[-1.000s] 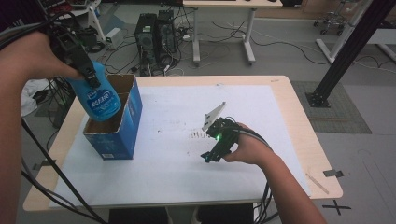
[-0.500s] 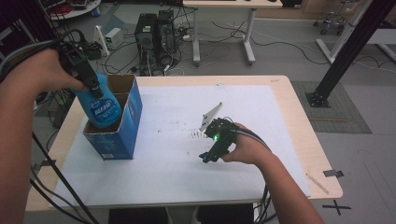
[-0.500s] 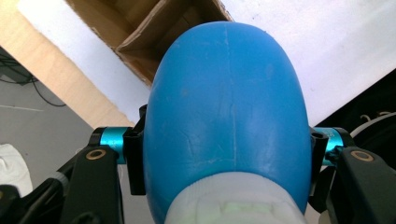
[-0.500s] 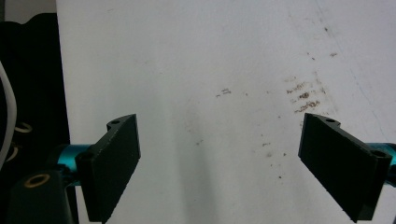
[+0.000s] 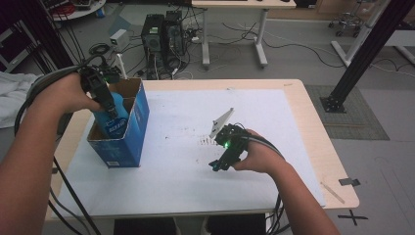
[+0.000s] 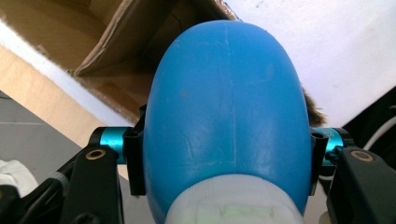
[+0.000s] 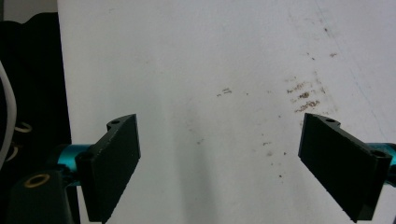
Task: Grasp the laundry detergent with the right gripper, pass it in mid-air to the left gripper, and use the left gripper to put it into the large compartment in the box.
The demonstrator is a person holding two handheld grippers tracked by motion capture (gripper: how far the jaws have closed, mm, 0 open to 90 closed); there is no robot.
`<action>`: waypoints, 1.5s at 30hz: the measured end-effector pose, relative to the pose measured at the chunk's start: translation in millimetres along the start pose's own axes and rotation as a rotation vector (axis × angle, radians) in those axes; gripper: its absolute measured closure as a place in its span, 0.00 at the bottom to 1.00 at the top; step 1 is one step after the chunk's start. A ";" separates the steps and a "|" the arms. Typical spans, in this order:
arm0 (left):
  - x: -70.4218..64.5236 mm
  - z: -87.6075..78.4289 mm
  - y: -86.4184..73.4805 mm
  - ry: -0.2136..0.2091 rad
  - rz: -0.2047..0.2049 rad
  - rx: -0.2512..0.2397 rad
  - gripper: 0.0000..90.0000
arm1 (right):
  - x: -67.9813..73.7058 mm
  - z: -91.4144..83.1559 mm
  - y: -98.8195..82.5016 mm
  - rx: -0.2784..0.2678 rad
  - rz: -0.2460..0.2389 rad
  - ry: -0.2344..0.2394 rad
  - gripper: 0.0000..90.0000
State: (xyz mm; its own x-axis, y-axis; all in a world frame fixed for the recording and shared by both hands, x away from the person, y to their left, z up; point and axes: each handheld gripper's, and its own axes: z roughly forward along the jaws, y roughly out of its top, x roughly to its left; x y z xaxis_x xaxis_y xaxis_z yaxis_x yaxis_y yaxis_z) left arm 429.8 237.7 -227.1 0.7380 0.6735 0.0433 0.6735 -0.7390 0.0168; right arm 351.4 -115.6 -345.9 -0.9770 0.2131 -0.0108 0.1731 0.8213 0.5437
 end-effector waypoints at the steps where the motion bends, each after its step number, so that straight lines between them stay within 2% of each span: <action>1: 0.1 2.4 0.3 0.000 0.006 0.003 0.43 | 0.0 0.1 -0.2 -0.003 0.002 -0.001 0.13; 10: 1.2 30.2 0.9 -0.018 0.019 0.011 0.43 | 0.2 2.2 0.5 0.004 -0.002 -0.003 0.13; 19: 6.4 50.2 -0.4 -0.035 0.025 0.008 0.43 | 0.5 4.6 1.0 0.013 -0.010 -0.002 0.13; 32: 8.4 68.0 -5.0 -0.038 0.056 0.008 0.42 | 2.2 6.5 1.5 0.021 -0.007 0.000 0.13; 40: 9.0 69.7 -4.3 -0.041 0.067 -0.005 0.42 | 1.6 8.9 0.8 0.023 -0.001 0.004 0.13; 45: 8.7 69.6 -3.1 -0.027 0.073 -0.002 0.42 | 1.0 6.9 -0.3 0.019 -0.003 0.003 0.13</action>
State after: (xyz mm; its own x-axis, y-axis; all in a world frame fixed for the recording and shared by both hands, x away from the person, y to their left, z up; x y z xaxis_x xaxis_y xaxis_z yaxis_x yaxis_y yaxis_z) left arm 437.2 247.1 -296.4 0.7861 0.6178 0.0178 0.6176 -0.7863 0.0165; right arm 351.3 -112.0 -351.9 -0.9778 0.2093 -0.0096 0.1728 0.8319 0.5273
